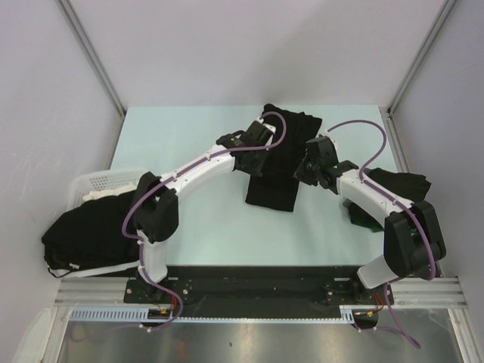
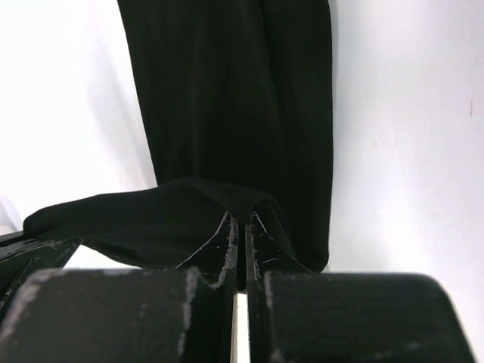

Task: Fold and stack the t-shirts
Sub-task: Fold the folded rectangular tshirt in 1/3 of the way

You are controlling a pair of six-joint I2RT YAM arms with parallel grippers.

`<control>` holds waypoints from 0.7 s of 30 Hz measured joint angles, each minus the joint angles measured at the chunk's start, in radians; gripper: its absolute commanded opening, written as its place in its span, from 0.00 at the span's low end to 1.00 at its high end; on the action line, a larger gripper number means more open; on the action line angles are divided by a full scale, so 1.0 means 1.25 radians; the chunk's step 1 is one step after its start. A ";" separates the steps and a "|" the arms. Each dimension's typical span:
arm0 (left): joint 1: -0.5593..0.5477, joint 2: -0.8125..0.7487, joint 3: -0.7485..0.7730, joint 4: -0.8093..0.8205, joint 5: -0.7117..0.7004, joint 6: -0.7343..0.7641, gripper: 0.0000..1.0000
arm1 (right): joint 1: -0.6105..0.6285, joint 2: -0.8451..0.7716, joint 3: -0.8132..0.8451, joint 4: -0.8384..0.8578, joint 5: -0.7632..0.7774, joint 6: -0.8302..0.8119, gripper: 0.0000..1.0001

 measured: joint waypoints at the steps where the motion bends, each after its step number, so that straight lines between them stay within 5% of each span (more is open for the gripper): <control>1: 0.001 0.002 0.005 0.000 -0.001 0.000 0.00 | -0.002 0.004 0.005 0.001 0.000 -0.006 0.00; 21: 0.025 0.132 0.165 0.009 -0.016 0.042 0.00 | -0.060 0.104 0.099 0.011 -0.007 -0.075 0.00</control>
